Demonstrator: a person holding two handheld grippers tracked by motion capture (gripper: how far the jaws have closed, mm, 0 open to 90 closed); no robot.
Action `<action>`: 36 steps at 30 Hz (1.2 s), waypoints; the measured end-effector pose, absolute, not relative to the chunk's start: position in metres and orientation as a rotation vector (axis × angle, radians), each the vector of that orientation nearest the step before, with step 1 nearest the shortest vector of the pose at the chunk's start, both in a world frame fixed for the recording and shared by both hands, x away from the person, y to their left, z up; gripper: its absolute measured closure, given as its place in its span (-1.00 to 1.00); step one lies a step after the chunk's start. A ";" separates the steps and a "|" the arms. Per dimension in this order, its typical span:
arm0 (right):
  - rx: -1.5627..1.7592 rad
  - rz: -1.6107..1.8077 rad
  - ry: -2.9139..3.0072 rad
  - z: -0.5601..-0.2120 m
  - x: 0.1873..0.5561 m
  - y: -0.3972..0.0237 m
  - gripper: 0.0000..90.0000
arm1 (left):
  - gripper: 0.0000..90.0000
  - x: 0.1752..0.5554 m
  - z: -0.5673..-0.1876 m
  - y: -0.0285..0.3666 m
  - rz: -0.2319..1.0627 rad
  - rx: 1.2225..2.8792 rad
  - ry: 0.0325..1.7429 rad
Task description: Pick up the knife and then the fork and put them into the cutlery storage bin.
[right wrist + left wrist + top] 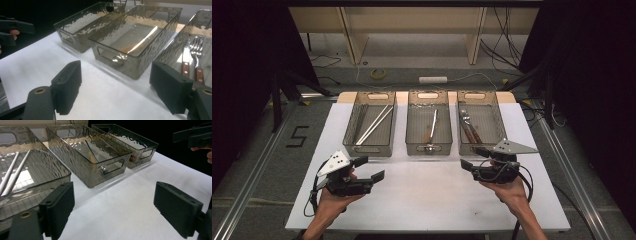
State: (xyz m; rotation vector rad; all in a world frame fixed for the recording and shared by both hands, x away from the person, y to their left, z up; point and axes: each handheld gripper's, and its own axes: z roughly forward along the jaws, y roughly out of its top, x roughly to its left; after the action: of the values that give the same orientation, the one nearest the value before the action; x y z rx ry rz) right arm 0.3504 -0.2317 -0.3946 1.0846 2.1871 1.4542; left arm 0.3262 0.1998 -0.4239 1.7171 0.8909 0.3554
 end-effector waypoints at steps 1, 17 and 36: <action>1.087 1.460 2.184 -0.396 0.349 -0.233 -0.41 | -0.63 0.326 -0.424 0.200 0.354 1.716 0.892; 1.067 1.494 2.142 -0.415 0.323 -0.250 -0.45 | -0.64 0.326 -0.424 0.201 0.332 1.707 0.884; 1.100 1.480 2.155 -0.431 0.312 -0.254 -0.52 | -0.64 0.324 -0.423 0.201 0.317 1.695 0.878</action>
State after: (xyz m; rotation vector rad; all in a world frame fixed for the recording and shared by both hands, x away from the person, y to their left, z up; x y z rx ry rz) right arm 0.3116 -0.2544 -0.4311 1.1002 2.1552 1.4797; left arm 0.3242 0.2007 -0.4234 1.6954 0.8777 0.3174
